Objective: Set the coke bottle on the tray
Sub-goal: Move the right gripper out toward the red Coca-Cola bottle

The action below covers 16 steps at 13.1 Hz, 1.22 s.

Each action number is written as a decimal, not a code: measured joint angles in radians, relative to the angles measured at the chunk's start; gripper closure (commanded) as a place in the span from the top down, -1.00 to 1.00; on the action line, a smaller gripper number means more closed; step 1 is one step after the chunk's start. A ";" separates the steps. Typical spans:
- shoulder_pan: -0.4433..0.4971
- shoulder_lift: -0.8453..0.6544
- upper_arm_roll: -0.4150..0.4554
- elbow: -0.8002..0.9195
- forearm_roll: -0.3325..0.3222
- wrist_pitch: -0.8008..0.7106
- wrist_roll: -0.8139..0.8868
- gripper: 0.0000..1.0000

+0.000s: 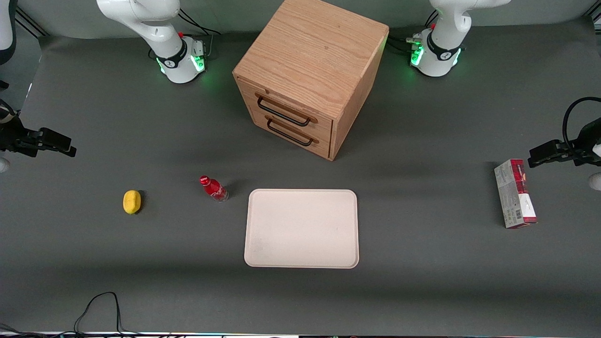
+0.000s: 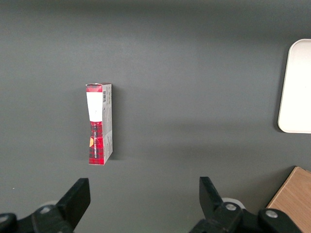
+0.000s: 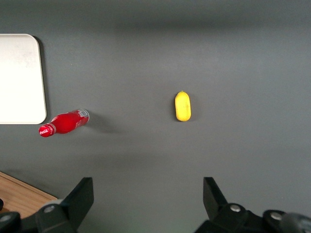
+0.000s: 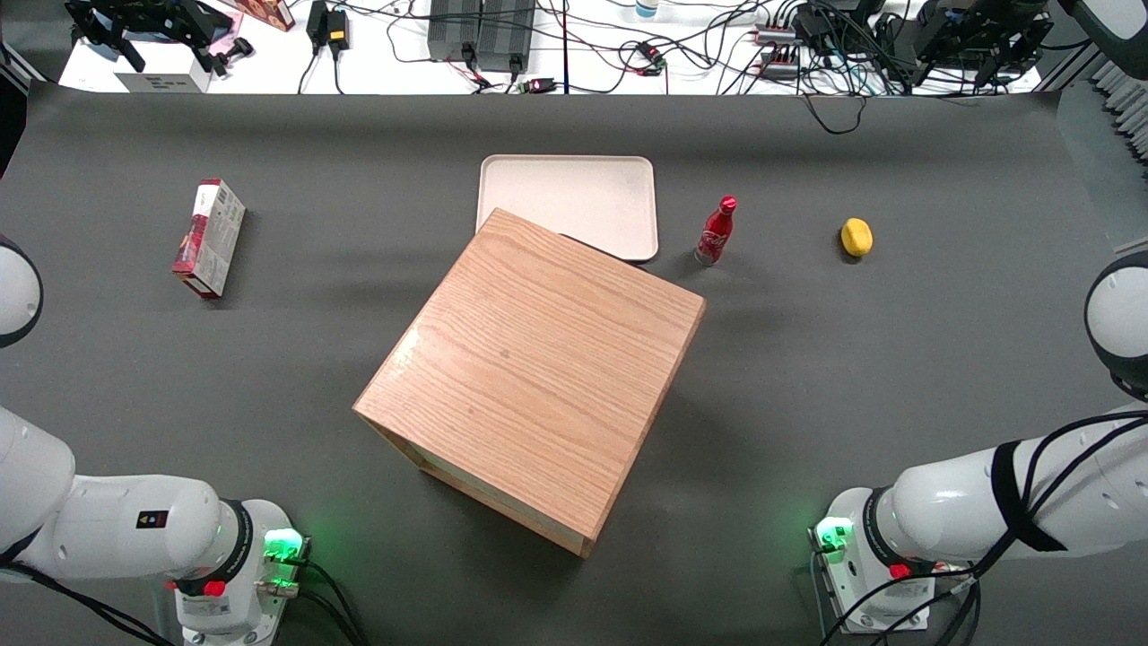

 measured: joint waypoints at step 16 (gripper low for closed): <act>0.366 0.057 0.008 -0.034 0.006 0.072 0.270 1.00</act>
